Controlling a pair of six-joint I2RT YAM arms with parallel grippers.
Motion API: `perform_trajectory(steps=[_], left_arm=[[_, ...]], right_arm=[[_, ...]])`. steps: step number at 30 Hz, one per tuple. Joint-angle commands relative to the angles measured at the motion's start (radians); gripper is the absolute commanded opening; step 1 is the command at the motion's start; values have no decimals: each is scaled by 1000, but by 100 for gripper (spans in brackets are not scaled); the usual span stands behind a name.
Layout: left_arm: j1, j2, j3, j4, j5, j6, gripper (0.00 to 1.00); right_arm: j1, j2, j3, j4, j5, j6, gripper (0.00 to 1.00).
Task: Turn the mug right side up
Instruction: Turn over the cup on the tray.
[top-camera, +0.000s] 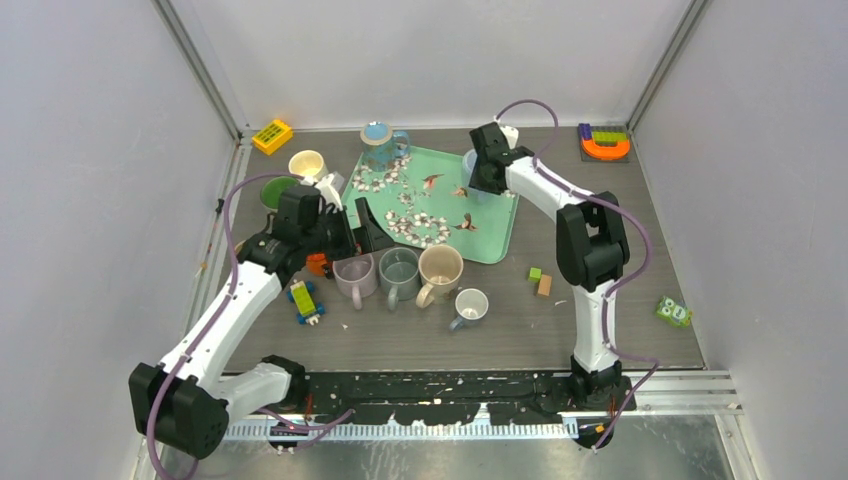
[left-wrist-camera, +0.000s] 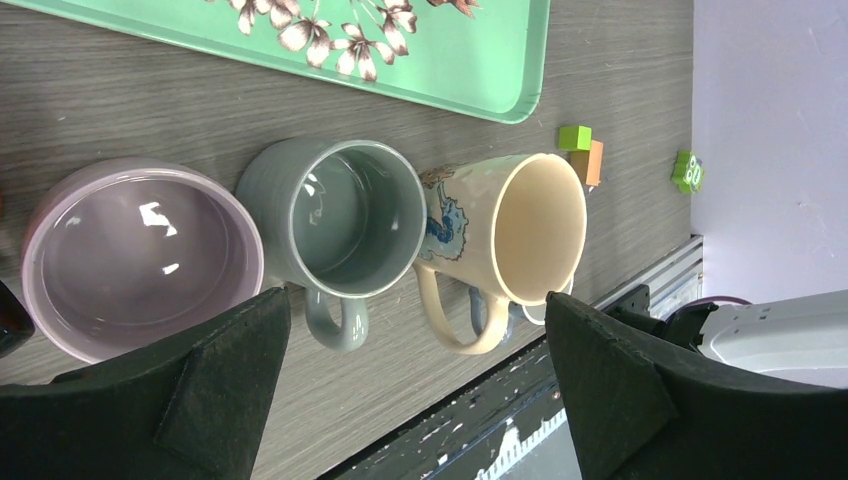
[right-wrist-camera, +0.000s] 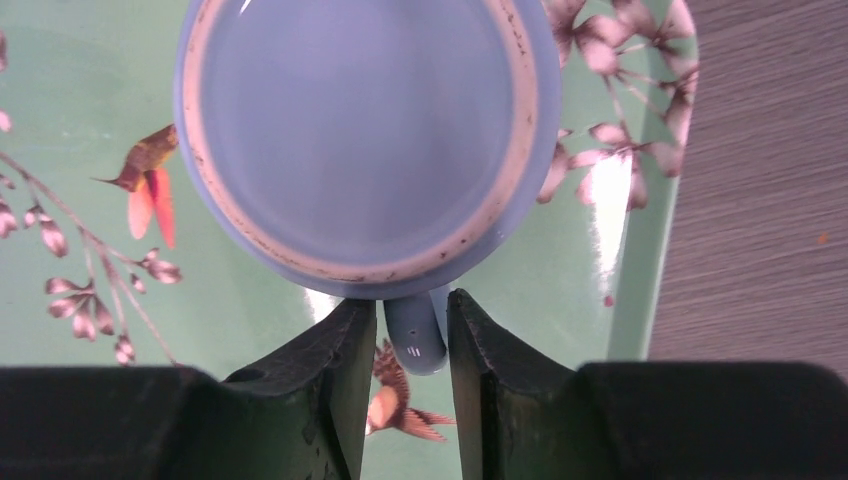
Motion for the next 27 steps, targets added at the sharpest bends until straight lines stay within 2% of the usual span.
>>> perform_trajectory(steps=[1, 13, 15, 21, 27], left_arm=[[-4, 7, -5, 33, 9, 1, 100], [-3, 62, 14, 74, -10, -25, 100], [-4, 69, 20, 74, -9, -27, 100], [-4, 76, 35, 68, -6, -25, 100], [-3, 72, 43, 108, 22, -72, 100]], right_arm=[[-9, 32, 65, -47, 0, -99, 36], [-8, 78, 138, -90, 88, -177, 33], [-9, 80, 147, -86, 87, -180, 28], [-9, 68, 154, -80, 82, -191, 2], [-8, -23, 132, -57, 42, -204, 1]])
